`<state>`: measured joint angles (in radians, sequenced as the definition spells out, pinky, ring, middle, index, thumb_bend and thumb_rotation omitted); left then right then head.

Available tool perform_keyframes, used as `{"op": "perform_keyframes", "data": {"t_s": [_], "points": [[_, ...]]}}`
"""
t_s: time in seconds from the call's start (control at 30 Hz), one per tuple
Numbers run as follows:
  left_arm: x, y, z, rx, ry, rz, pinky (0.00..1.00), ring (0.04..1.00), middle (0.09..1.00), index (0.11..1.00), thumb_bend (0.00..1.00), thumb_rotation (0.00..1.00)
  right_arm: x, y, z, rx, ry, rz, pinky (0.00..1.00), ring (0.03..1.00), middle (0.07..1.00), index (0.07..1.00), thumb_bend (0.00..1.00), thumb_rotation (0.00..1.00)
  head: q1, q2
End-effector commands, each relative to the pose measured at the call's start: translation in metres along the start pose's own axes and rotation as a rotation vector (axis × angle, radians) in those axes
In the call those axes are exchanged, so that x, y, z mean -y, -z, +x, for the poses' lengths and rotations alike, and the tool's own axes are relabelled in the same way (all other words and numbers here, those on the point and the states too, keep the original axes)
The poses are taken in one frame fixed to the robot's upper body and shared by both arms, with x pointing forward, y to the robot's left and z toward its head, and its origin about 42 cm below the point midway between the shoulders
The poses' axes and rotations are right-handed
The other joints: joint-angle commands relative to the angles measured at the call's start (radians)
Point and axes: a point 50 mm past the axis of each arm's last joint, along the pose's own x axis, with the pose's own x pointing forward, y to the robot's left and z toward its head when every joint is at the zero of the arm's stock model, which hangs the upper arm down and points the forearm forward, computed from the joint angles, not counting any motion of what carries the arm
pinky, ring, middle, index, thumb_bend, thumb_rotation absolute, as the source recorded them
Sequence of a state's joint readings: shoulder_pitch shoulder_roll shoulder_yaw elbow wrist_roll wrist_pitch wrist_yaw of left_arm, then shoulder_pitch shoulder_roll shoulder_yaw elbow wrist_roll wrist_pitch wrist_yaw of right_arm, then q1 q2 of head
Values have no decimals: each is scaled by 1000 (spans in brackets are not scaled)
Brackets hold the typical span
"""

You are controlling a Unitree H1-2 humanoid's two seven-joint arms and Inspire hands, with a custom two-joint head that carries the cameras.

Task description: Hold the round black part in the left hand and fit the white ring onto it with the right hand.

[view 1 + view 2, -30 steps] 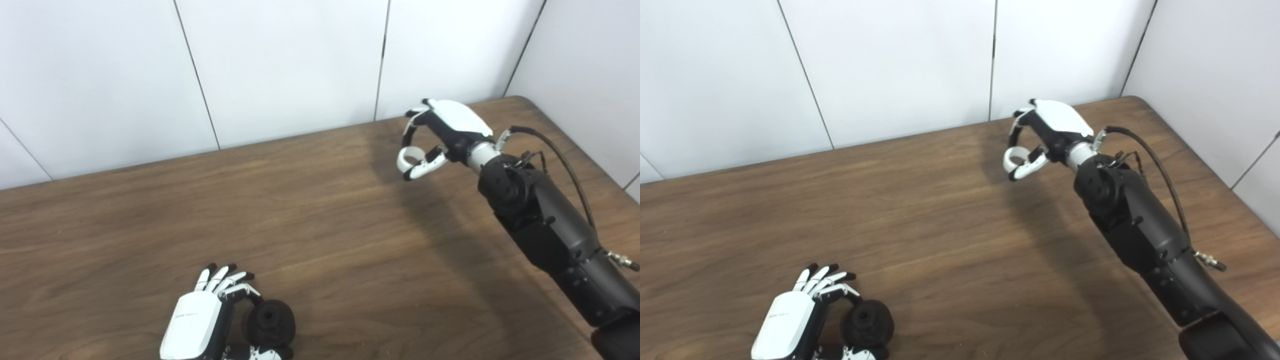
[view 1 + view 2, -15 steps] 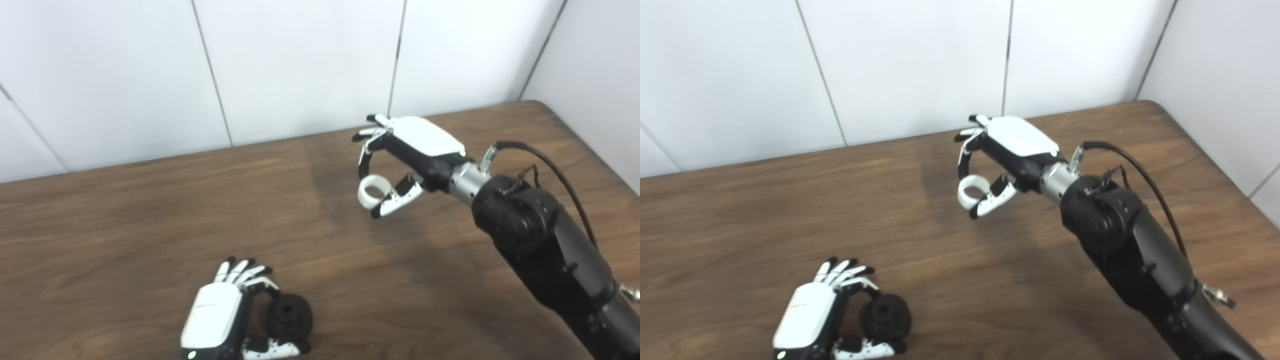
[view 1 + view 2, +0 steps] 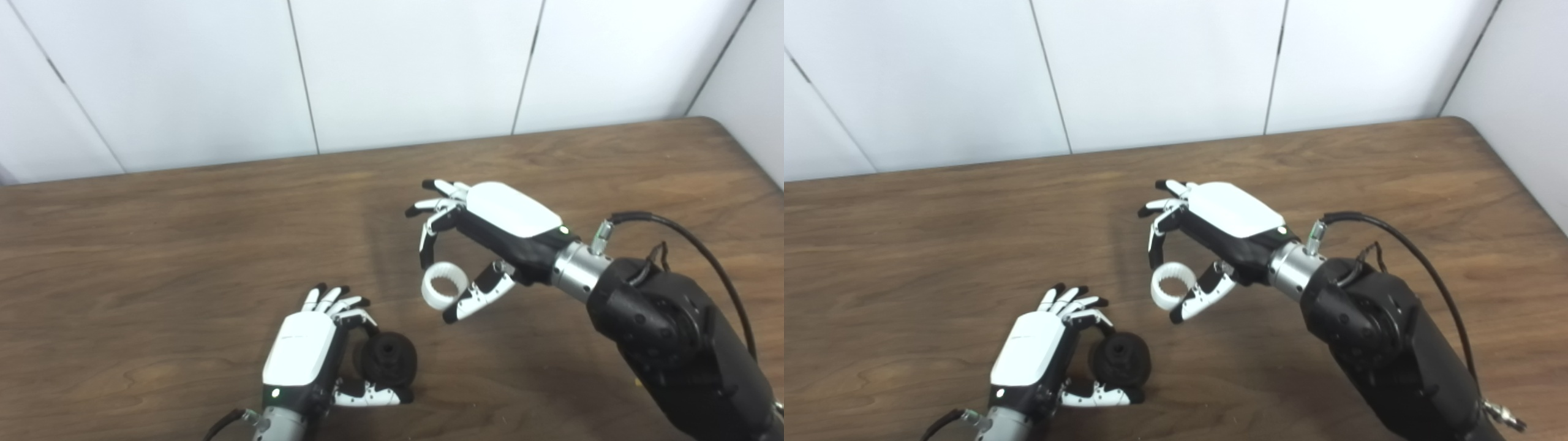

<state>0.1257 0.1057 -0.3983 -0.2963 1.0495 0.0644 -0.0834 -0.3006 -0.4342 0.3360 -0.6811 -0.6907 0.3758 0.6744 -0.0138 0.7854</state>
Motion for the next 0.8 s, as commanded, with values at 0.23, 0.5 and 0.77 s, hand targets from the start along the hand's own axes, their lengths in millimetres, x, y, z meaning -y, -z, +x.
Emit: {"op": "perform_keyframes", "data": {"t_s": [0.23, 0.5, 0.77], "points": [[2, -8, 10, 9, -22, 15, 1000, 921, 812, 485, 519, 54, -2, -22, -2, 121, -2, -33, 1000, 1000, 864, 482, 523, 142, 41, 28], [3, -13, 14, 12, -33, 7, 1000, 927, 811, 485, 520, 52, -12, -30, 4, 145, -33, -39, 1000, 1000, 870, 482, 523, 140, 64, 42], [2, -17, 16, 11, -34, 11, 1000, 927, 809, 485, 520, 53, -19, -35, 10, 143, -27, -59, 1000, 1000, 864, 483, 523, 139, 75, 58]]}}
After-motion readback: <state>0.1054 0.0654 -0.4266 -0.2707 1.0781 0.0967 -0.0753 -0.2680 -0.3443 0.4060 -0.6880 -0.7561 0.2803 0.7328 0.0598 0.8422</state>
